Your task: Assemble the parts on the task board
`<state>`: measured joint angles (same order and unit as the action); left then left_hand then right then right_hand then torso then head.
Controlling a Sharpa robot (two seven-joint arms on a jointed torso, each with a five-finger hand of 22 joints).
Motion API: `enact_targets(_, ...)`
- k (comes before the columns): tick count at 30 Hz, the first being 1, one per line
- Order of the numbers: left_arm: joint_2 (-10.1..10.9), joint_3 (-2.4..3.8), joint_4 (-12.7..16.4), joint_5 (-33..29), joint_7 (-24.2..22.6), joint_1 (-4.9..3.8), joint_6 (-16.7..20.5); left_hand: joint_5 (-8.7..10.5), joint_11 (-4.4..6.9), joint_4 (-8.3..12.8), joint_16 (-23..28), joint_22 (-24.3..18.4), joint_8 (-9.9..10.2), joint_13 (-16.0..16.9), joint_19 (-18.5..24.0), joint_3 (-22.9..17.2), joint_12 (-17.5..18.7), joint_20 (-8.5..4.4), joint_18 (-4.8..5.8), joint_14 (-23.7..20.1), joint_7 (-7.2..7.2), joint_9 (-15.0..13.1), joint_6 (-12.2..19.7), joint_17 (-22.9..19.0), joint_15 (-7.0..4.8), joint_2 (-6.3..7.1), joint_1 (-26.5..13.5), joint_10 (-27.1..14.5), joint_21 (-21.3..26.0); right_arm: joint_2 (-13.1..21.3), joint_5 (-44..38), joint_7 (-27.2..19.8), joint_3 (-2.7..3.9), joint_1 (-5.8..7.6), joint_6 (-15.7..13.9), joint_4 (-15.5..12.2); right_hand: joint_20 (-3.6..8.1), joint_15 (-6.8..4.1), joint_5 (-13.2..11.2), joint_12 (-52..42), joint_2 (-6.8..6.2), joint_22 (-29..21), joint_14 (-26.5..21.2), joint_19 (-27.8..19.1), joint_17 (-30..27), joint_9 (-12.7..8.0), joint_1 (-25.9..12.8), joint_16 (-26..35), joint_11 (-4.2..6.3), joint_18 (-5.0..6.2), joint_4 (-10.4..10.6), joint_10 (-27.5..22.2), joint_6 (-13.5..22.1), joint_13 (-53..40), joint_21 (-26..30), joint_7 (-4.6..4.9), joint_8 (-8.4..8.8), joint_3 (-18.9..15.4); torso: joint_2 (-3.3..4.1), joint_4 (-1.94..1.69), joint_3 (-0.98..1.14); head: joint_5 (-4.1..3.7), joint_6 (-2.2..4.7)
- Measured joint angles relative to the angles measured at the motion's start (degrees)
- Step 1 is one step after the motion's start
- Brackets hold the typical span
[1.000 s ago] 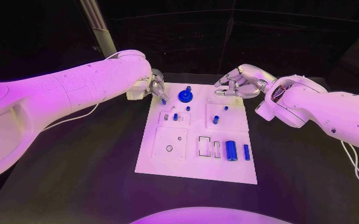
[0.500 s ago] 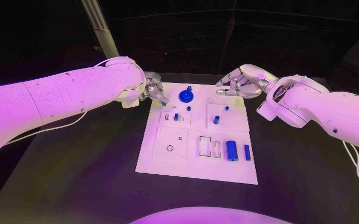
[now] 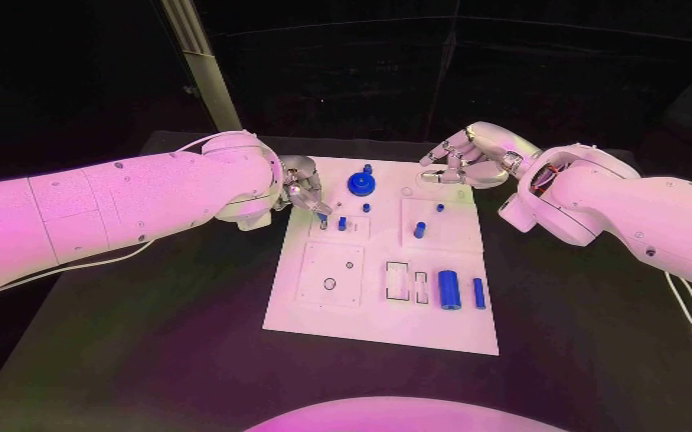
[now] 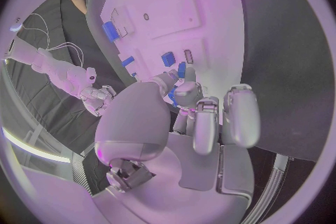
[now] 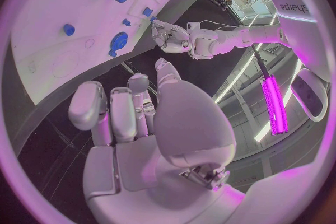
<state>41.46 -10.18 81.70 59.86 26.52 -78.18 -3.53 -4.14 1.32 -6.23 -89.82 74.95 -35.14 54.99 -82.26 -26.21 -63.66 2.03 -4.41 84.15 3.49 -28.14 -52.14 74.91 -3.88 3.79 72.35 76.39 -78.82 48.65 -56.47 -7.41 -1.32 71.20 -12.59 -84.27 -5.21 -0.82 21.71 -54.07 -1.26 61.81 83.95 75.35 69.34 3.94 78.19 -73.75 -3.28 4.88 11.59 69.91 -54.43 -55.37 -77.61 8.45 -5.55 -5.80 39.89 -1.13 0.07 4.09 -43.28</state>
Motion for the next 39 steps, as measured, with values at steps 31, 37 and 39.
enact_targets(31,-0.2,-0.69,0.3,0.6,1.0,0.67,-0.2,-0.07,-0.03,0.1,0.0,0.0,0.1,-0.2,0.0,-0.5,0.0,0.00,0.00,0.0,0.03,-0.1,0.0,0.0,0.00,0.12,-0.1,0.0,0.0,-0.1,0.0,-0.1,-0.01,-0.01,0.2,0.1,0.00,0.00,0.0,0.0,0.00,0.0,0.0,0.0,0.0,0.0,0.0,0.0,0.00,0.01,0.0,0.0,0.0,0.0,0.0,0.00,0.00,0.0,0.06,0.14,0.01,0.04,-0.50)
enact_targets(37,0.1,-0.69,0.5,0.9,1.3,0.67,-0.4,-0.06,-0.12,0.0,0.0,0.0,-0.2,-0.3,0.0,-0.6,0.0,0.00,0.00,0.0,0.12,-0.1,0.1,0.0,0.00,0.12,-0.2,-0.1,0.0,-0.1,0.0,-0.1,-0.01,-0.01,0.2,0.1,0.00,0.00,0.0,0.0,0.00,0.0,0.0,0.0,0.0,0.0,0.0,0.0,0.00,0.00,0.0,0.0,0.0,0.0,0.0,0.00,0.00,0.0,0.05,0.10,-0.01,0.04,-0.51)
enact_targets(39,0.1,-0.70,0.5,1.0,1.3,0.67,-0.4,-0.05,-0.12,0.0,0.0,0.0,-0.2,-0.3,0.0,-0.6,0.0,0.00,0.00,0.0,0.12,-0.1,0.1,0.0,0.00,0.12,-0.2,-0.1,0.0,-0.1,0.0,-0.1,-0.01,-0.01,0.2,0.1,0.00,0.00,0.0,0.0,0.00,0.0,0.0,0.0,0.0,0.0,0.0,0.0,0.00,0.00,0.0,0.0,0.0,0.0,0.0,0.00,0.00,0.0,0.04,0.09,-0.02,0.04,-0.54)
